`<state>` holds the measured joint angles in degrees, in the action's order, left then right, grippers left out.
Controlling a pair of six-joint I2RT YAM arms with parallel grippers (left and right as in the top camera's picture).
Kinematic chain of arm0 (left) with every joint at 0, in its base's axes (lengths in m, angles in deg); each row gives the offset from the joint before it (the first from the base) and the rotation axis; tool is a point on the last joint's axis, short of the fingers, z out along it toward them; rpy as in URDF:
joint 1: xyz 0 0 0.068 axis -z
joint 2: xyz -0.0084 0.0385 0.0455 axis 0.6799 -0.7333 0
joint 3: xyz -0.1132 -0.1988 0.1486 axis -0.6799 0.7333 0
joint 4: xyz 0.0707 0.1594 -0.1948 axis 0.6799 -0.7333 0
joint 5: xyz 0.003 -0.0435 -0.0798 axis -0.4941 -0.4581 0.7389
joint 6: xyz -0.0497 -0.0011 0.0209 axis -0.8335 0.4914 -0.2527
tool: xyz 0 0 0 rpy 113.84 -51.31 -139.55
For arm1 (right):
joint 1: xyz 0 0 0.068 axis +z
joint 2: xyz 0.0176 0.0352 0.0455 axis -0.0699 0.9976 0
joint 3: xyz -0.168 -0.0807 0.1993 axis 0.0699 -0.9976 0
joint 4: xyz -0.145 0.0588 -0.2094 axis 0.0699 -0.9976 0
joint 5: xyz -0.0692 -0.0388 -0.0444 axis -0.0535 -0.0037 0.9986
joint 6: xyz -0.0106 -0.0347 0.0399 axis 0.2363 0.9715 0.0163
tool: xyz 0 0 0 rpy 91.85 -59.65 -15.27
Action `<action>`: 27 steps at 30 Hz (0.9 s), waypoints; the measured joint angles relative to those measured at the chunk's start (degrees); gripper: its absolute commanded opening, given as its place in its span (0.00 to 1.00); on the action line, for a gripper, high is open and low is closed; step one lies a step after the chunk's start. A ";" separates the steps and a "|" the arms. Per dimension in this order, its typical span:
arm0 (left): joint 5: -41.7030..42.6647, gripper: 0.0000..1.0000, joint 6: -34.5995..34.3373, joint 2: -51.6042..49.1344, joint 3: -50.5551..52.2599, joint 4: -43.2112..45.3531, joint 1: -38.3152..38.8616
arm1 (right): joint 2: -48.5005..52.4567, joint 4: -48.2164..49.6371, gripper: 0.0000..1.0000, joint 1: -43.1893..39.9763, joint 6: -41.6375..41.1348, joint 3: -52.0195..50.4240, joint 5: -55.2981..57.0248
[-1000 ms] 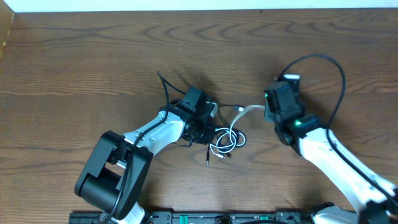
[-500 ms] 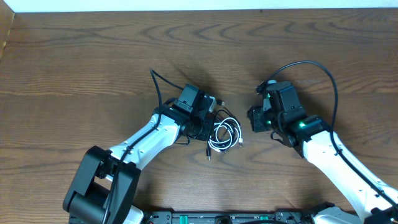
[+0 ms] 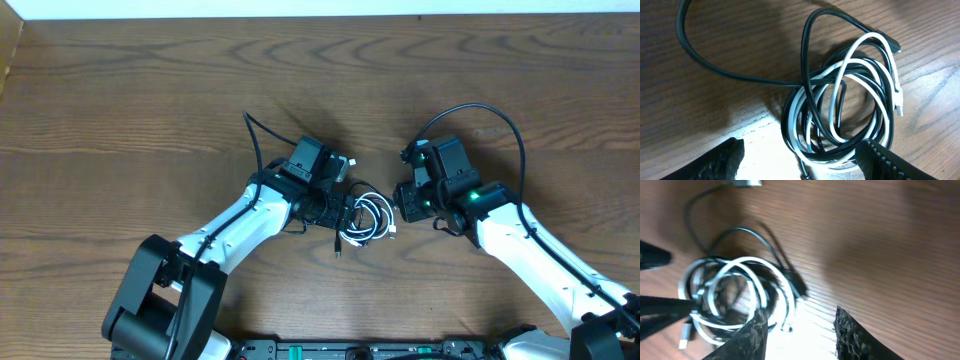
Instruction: Untangle cables
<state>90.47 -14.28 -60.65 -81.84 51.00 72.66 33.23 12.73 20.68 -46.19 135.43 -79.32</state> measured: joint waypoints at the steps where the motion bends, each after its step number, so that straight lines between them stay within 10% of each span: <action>1: -0.09 0.75 0.00 0.00 0.00 0.09 0.11 | 0.00 -0.44 0.40 0.00 0.00 0.00 1.07; 12: -1.68 0.65 -0.22 -4.68 0.39 6.49 4.31 | 0.00 -1.29 0.40 0.00 0.02 -0.02 5.57; 18: -2.99 0.07 -0.48 -6.10 0.37 8.70 5.09 | 0.00 -1.51 0.41 0.00 0.04 -0.04 5.79; 27: -2.97 0.07 -2.89 -5.01 0.37 8.46 5.01 | 0.00 -1.51 0.42 0.00 0.17 -0.04 3.41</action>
<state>87.50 -17.17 -65.66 -81.47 59.46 77.66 33.23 11.22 20.68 -46.02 135.39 -75.91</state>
